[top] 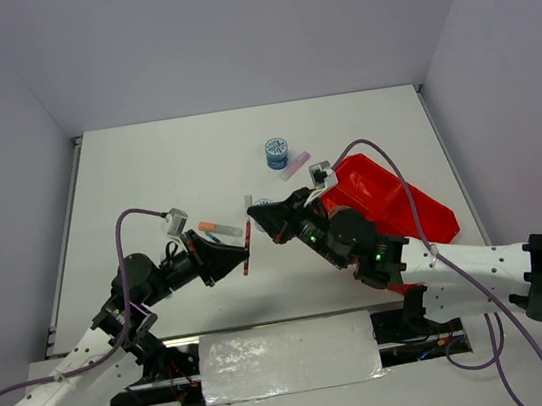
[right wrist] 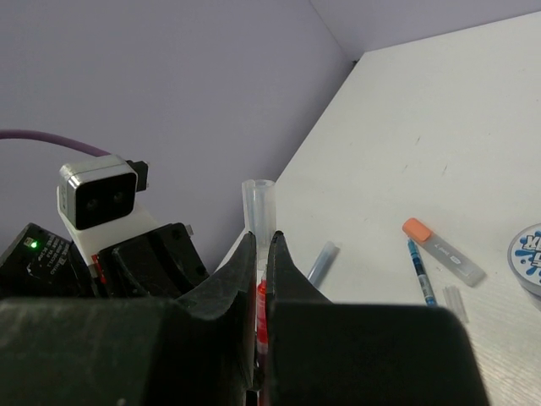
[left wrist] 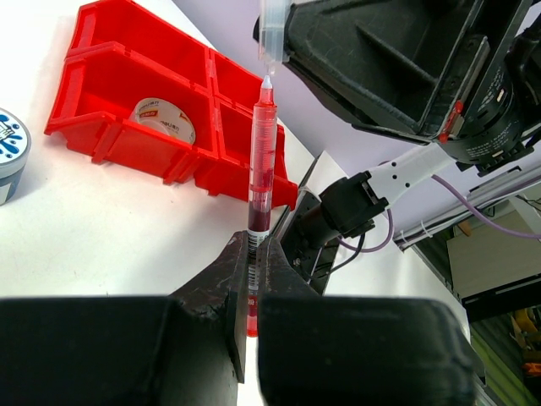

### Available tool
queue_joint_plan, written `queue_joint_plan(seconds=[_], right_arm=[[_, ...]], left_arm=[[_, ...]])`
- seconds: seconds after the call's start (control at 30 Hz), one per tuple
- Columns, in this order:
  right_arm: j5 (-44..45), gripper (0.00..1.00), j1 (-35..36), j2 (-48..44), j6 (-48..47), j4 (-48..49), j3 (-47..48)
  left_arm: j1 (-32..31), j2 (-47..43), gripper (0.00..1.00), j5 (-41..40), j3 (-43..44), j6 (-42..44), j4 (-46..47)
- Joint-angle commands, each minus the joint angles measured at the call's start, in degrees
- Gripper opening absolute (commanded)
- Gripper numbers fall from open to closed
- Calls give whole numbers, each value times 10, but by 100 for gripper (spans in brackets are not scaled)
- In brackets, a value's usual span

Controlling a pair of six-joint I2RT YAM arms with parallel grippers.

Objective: Sort the stationery into containers
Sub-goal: Close the pen cap on the pen.

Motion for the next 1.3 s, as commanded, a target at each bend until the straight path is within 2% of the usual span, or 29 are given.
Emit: queue_joint_plan(seconds=[0.0, 0.8, 1.27], right_arm=[[-6, 0, -2, 3, 3, 16, 3], [-30, 0, -1, 20, 47, 62, -36], [-58, 0, 3, 36, 23, 75, -38]], left_arm=[[-2, -10, 0, 2, 15, 10, 29], [-1, -16, 0, -32, 13, -8, 49], [-2, -33, 0, -56, -4, -17, 94]])
